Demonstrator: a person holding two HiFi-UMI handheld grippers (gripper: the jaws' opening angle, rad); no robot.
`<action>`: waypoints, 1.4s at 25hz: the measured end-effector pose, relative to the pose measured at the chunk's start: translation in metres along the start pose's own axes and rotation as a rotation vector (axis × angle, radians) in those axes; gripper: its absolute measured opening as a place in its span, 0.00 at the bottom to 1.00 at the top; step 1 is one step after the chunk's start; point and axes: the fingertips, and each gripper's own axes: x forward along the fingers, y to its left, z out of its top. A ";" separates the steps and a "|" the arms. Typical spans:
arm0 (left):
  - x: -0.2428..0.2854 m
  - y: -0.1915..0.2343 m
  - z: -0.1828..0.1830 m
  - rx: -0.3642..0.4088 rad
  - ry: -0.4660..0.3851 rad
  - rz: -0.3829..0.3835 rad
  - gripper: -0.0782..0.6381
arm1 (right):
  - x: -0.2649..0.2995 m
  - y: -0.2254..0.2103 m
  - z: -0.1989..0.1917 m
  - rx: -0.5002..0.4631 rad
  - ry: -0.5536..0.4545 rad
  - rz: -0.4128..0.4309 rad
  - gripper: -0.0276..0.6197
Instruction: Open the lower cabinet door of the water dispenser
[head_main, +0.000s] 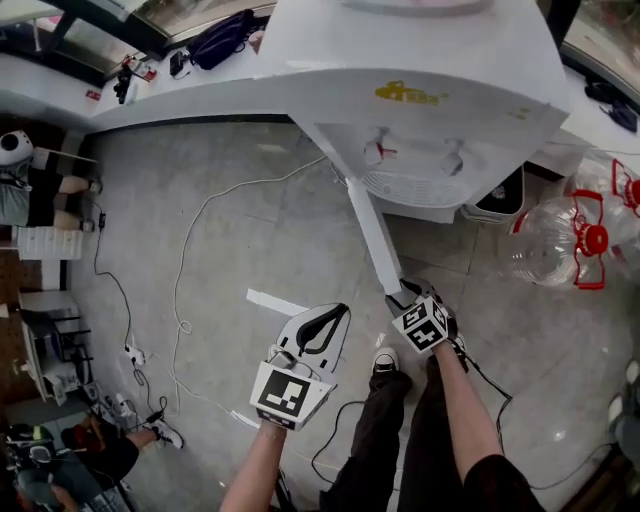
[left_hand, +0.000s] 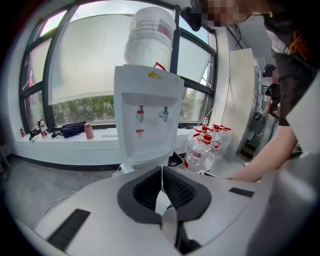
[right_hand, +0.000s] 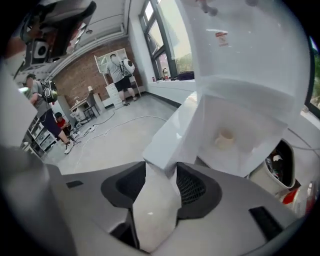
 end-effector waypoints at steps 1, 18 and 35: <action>-0.011 0.007 -0.006 -0.009 0.001 0.014 0.14 | 0.007 0.012 0.005 -0.011 0.004 0.017 0.36; -0.138 0.091 -0.092 -0.184 0.009 0.216 0.14 | 0.090 0.137 0.085 -0.194 0.069 0.175 0.36; -0.201 0.054 0.053 -0.091 -0.087 0.106 0.14 | -0.208 0.167 0.215 -0.026 -0.148 0.118 0.28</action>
